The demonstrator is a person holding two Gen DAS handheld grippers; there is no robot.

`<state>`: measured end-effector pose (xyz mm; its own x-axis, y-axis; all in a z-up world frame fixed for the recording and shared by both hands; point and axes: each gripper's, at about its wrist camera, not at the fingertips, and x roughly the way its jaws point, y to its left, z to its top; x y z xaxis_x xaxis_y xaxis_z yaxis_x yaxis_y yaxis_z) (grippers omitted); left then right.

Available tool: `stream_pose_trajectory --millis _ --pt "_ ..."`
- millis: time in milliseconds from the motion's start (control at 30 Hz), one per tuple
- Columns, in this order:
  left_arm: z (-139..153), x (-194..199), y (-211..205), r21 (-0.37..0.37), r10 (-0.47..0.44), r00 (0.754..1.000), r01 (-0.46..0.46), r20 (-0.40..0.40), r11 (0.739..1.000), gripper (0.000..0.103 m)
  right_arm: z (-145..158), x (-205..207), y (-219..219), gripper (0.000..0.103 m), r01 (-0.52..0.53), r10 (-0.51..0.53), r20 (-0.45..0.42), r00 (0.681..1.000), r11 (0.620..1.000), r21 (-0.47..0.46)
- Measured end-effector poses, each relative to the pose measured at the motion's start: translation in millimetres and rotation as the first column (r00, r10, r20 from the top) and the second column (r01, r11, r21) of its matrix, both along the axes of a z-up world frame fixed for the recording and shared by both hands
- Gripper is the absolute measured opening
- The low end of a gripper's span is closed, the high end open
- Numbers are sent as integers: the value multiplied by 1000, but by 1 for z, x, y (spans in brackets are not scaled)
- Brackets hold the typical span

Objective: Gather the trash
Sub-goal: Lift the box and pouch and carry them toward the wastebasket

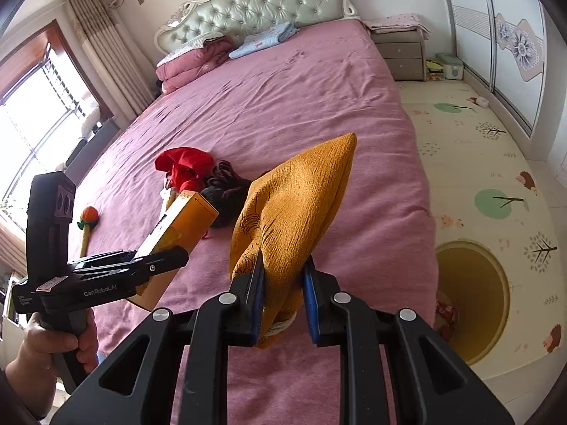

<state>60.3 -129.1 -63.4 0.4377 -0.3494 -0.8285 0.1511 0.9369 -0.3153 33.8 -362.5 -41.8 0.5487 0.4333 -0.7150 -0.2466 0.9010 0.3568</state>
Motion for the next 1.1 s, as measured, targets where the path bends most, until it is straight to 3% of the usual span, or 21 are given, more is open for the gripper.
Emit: stream_pose_trajectory --millis 267,500,967,1100 --pt "-11 14 -87 -16 -129 991 128 -31 992 41 -10 -10 -77 19 136 -136 -22 990 991 -5" --pt "-18 29 -149 -21 -233 971 232 -56 973 41 -15 -26 -139 19 267 -266 -32 963 963 19" --pt "-33 38 -257 -25 -389 918 388 -72 921 41 -32 -51 -220 19 417 -414 -76 907 909 27" --pt "-46 46 -273 -52 -390 915 386 -107 921 41 -42 -53 -235 20 443 -439 -100 893 896 23"
